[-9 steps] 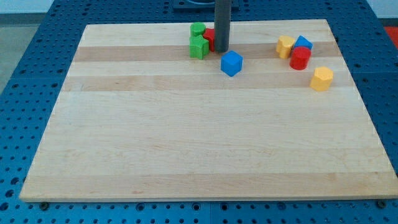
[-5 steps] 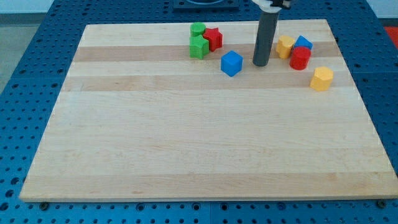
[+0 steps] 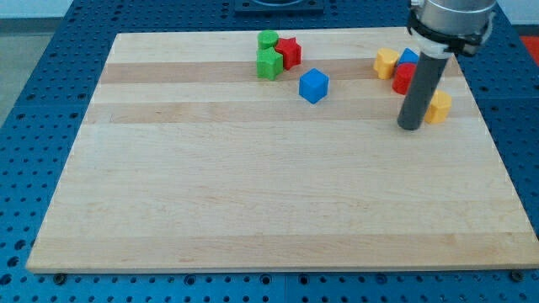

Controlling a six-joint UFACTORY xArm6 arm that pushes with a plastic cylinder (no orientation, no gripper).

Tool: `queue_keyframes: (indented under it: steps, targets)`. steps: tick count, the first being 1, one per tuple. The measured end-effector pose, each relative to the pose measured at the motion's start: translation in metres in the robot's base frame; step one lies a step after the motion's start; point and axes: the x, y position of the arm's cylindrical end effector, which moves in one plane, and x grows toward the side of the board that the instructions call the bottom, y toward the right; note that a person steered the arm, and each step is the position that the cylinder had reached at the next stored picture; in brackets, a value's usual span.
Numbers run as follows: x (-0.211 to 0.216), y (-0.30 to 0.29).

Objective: Move the red circle towards the red star

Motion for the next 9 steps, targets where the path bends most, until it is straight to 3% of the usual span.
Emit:
queue_keyframes:
  steps: [2, 3, 4, 5, 8, 9]
  targets:
    - [0.0, 0.0]
    - [0.079, 0.027]
    - [0.111, 0.058]
    - [0.082, 0.099]
    - [-0.046, 0.051]
    - [-0.051, 0.05]
